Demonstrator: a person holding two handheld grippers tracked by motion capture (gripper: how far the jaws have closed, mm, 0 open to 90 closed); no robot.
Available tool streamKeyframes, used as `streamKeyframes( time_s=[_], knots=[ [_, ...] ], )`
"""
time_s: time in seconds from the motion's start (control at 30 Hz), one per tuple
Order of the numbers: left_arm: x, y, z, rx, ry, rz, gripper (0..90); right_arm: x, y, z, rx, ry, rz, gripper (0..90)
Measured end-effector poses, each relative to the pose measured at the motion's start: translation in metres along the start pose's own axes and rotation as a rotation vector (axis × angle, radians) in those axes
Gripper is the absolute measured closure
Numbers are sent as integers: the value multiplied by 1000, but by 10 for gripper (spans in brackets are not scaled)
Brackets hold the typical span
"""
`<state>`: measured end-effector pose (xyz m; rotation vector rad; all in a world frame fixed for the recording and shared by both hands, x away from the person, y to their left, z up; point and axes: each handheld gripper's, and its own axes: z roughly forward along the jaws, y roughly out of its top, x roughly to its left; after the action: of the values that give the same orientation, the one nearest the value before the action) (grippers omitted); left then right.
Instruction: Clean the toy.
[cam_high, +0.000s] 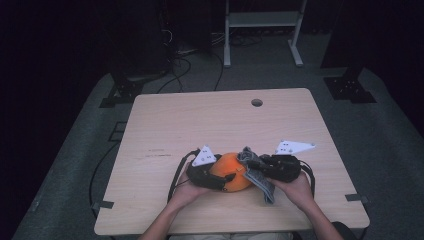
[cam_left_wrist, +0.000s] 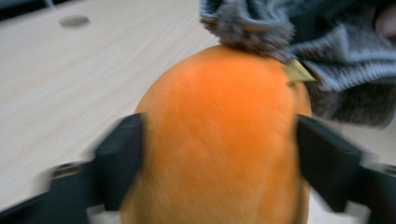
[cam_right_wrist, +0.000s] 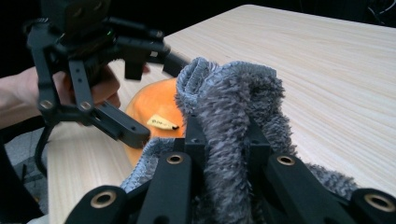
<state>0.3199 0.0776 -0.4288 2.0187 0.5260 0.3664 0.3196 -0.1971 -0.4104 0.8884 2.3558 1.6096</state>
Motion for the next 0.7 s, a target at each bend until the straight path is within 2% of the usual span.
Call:
streamKeyframes(
  time_s=[0.07, 0.1, 0.13, 0.17, 0.23, 0.27, 0.33, 0.4, 0.43, 0.53, 0.57, 0.6, 0.63, 0.67, 0.7],
  knots=[
    [-7, 5, -1, -36, 59, 86, 368, -2, 2, -1, -21, -6, 8, 766],
    [-11, 6, -1, -52, 95, 119, 378, -1, 4, -2, -35, -10, 7, 767],
    [-14, 7, 0, -48, 123, 152, 356, 0, 5, -2, -42, -31, -6, 767],
    [-15, 7, 1, -34, 120, 163, 356, 0, 5, -2, -42, -31, -6, 767],
    [-10, 3, 1, -17, 51, 110, 259, -4, 1, 3, -19, -25, 17, 767],
    [-7, 2, 0, -26, 27, 80, 224, -6, -2, 4, -9, -16, 27, 768],
    [-2, 0, -3, -38, -2, 31, 243, -2, -5, 5, 4, 4, 26, 767],
    [-5, -3, -4, -22, 10, 91, 349, 0, -4, 3, 11, -19, -9, 768],
    [-7, -4, -4, -14, 9, 112, 357, -2, -4, 2, 11, -27, -5, 768],
    [-9, -4, -5, -9, -1, 120, 340, -13, -6, 1, 14, -45, 54, 768],
    [-8, -4, -5, -8, -9, 117, 298, -6, -4, 0, -11, -21, 41, 768],
    [-7, -3, -6, -10, -18, 107, 252, 0, -2, 2, -10, -20, 10, 768],
    [-5, -1, -7, -12, -20, 83, 252, 0, -2, 2, -10, -20, 10, 768],
    [-1, 0, -9, -20, -33, 42, 200, 4, -1, 4, -1, -23, -12, 768],
    [4, 0, -12, -38, -51, -11, 167, 4, -2, 5, 6, -17, -10, 768]
  ],
)
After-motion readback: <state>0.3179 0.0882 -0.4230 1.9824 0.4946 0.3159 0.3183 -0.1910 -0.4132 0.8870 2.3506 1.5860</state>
